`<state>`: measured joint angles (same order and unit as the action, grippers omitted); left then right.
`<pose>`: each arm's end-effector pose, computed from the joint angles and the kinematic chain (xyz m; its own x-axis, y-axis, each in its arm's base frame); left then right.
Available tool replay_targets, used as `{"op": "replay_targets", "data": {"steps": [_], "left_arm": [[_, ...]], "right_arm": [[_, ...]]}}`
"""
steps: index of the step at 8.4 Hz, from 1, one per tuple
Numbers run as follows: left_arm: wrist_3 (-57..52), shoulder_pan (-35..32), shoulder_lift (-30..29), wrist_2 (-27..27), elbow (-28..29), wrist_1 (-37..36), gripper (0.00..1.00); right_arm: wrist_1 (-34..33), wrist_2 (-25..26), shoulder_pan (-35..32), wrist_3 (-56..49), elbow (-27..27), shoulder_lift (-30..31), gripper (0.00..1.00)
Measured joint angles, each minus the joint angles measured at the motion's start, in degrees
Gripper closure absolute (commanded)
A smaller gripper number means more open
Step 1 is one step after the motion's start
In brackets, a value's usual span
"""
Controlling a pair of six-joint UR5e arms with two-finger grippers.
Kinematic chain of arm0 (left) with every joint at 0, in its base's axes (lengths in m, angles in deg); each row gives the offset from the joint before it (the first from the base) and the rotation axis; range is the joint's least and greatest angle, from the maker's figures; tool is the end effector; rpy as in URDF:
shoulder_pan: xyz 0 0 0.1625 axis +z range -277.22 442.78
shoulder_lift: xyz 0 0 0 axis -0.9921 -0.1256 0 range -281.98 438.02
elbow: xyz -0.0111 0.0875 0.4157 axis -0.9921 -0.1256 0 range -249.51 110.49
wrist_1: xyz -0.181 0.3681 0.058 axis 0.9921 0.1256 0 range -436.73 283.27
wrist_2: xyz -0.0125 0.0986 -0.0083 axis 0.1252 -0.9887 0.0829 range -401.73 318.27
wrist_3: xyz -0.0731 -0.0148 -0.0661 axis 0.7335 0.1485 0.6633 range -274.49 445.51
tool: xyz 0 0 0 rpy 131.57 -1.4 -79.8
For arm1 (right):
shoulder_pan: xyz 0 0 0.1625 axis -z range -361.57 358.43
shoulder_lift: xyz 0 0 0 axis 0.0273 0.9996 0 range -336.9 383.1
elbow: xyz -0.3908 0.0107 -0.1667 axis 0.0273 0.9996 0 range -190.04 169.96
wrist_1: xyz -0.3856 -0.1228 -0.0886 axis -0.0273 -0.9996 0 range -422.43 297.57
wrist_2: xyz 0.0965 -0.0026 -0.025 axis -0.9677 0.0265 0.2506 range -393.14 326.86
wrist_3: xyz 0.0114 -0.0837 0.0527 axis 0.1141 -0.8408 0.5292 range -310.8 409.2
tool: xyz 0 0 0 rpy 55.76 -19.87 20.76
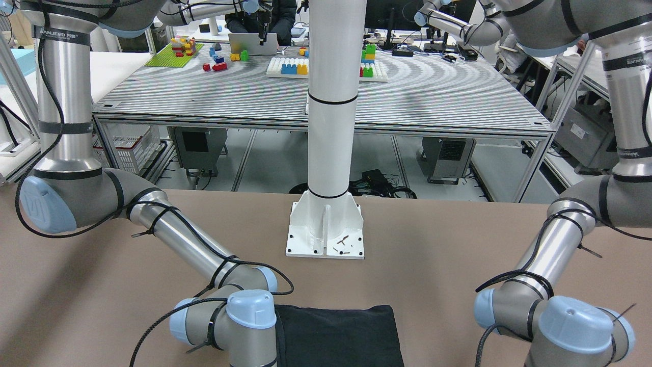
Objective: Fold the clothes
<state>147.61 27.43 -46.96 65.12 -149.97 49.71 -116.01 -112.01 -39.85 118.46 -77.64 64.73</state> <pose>0.3285 -0.6591 0.2992 0.5372 0.0104 -0.8434 0.4421 0.8481 0.2921 -0.5359 -0.6173 0.2300 0.6030 0.0334 0.7970 -0.5653 0.7228 0.3975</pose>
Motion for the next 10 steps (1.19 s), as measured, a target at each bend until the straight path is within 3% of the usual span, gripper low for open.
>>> {"op": "replay_targets", "data": {"steps": [6, 10], "left_arm": [[-0.9, 0.2, 0.0, -0.3, 1.0, 0.0, 0.05], [-1.9, 0.2, -0.1, -0.3, 2.4, 0.1, 0.05]], "right_arm": [[2.5, 4.1, 0.0, -0.6, 21.8, -13.1, 0.30], [4.1, 4.3, 0.0, -1.3, 27.6, -15.0, 0.30]]}}
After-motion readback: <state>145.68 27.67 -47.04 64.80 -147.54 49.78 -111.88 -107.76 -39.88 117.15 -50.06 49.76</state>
